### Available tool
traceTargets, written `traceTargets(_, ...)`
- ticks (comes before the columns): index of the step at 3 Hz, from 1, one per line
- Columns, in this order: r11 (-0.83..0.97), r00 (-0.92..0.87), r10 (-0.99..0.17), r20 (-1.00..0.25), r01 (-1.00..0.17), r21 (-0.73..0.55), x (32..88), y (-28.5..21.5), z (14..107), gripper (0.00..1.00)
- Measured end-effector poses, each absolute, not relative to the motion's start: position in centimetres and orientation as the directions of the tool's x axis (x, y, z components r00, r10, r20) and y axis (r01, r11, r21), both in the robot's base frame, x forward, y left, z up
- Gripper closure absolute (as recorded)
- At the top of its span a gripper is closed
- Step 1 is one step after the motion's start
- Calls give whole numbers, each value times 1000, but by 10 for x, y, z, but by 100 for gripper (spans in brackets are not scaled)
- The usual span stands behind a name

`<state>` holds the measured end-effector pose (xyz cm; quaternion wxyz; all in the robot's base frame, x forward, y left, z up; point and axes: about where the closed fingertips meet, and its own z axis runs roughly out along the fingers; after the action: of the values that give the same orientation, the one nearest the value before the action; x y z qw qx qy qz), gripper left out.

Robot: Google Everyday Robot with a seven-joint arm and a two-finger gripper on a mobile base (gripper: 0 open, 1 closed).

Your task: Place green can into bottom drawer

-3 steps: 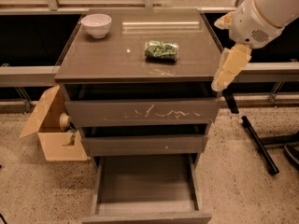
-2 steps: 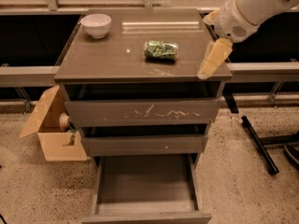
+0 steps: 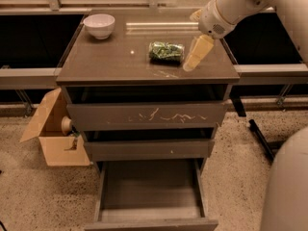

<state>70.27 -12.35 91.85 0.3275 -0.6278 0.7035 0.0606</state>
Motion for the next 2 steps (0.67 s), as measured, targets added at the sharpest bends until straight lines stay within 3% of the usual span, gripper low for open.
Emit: traceTargets(2,226,-1,-810,-586,-923,-311,759,-107,886,0)
